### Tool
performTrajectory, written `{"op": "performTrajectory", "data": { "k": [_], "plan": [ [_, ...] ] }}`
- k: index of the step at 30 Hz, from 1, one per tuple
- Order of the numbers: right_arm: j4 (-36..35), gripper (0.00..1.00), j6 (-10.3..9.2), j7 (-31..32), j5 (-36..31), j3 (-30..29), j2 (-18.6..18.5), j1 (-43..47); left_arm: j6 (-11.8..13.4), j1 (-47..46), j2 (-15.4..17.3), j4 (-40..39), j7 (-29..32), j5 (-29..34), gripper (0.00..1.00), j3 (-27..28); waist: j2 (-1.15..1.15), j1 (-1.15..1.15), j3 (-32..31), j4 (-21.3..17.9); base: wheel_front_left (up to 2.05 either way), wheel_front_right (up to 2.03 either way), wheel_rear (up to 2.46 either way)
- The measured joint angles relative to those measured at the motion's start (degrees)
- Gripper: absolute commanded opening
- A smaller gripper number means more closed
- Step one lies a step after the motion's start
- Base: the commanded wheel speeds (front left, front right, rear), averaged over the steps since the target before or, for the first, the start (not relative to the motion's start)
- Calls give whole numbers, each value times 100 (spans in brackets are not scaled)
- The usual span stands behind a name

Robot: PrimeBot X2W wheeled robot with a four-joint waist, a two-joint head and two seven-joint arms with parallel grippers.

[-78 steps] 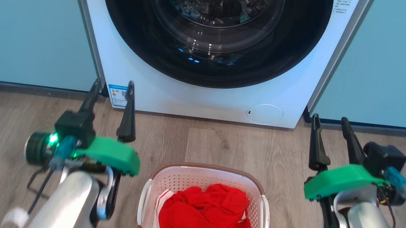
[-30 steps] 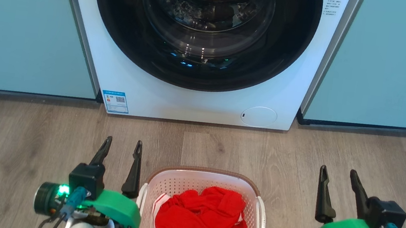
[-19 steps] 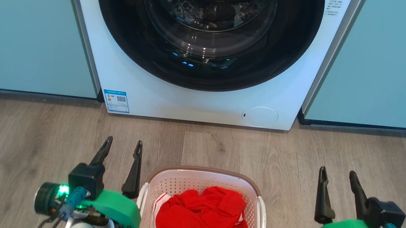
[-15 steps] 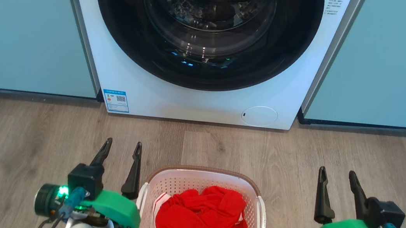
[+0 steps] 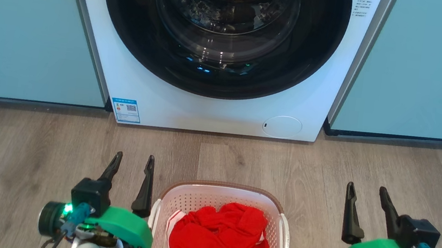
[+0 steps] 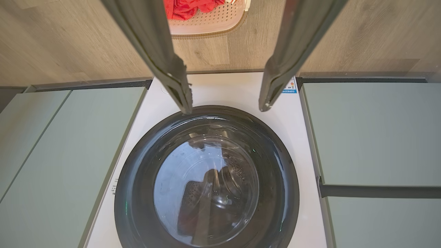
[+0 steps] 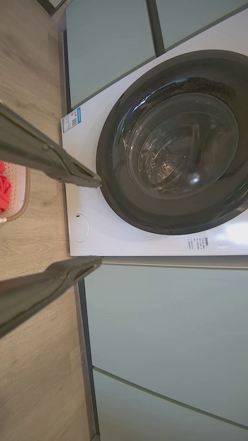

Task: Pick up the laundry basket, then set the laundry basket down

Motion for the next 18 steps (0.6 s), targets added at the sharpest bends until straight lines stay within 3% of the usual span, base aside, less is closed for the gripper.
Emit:
{"op": "performTrajectory", "data": {
  "k": [4,5,10,18],
  "plan": [
    [1,100,0,0,0,-1,0,-1,-25,0,0,-15,0,-151,100,4,0,0,-1,12,0,0,0],
    [4,0,0,0,0,-2,0,-1,-59,0,0,-14,0,-210,0,10,0,0,-1,17,0,0,0],
    [391,0,0,19,34,38,29,246,-67,317,8,367,15,-249,0,-2,0,0,3,17,0,0,0],
    [400,0,0,144,621,12,29,298,-124,354,21,387,158,-822,0,80,0,0,34,12,0,0,0]
  ]
}}
